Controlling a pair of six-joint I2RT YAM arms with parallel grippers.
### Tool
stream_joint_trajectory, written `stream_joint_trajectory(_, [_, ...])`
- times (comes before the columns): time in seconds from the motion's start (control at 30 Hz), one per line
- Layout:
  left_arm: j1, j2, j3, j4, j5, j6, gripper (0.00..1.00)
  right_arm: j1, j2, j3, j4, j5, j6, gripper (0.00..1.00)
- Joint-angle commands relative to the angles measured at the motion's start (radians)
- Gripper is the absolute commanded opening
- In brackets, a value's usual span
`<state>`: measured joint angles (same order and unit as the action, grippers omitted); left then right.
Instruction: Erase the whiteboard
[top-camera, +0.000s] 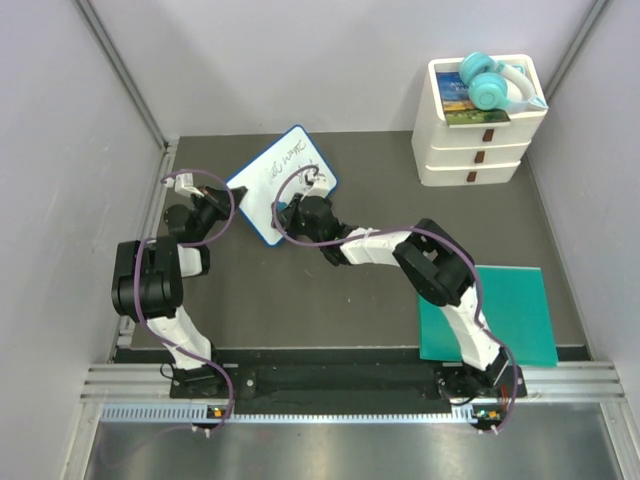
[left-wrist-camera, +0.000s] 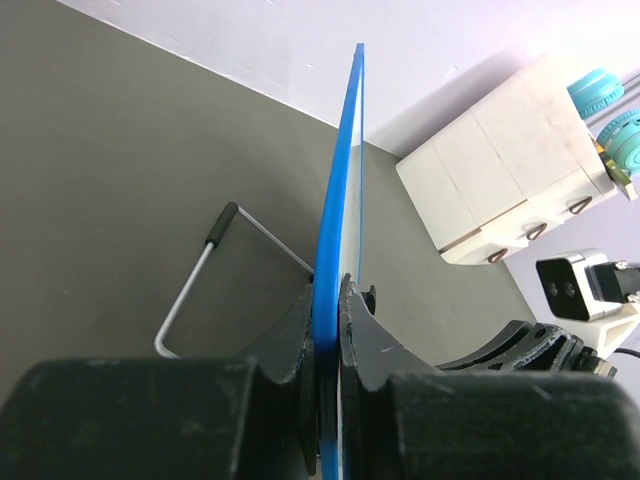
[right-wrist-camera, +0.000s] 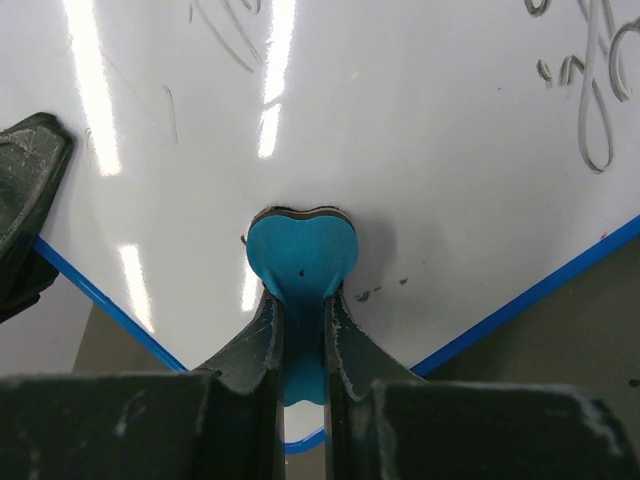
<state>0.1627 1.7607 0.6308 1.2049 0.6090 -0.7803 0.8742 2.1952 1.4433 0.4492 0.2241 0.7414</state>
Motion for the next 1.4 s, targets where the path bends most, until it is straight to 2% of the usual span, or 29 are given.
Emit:
stream_joint_trajectory(0.0, [-0.002,0.022,-0.025,-0.074,0.018,0.135,0.0,-0.011,0.038,-0.047,0.026,0.084,0.084,0.0])
stream_joint_trajectory(0.2, [-0.002,0.022,-0.026,-0.071,0.021,0.133,0.0,0.003,0.037,-0.101,0.045,0.103,0.139,0.0])
stream_joint_trajectory(0.5, [-0.002,0.022,-0.028,-0.071,0.021,0.133,0.0,0.054,0.018,-0.132,0.003,0.133,0.119,0.0])
stream_joint_trajectory(0.93, [0.0,0.028,-0.026,-0.07,0.023,0.128,0.0,0.134,0.023,-0.1,-0.029,0.123,0.041,0.0])
stream_joint_trajectory(1.23, [-0.002,0.031,-0.025,-0.065,0.026,0.122,0.0,0.132,0.017,-0.028,-0.075,0.138,-0.04,0.0])
stream_joint_trajectory(1.37, [0.0,0.029,-0.025,-0.065,0.028,0.122,0.0,0.086,0.011,0.028,-0.116,0.149,-0.053,0.0])
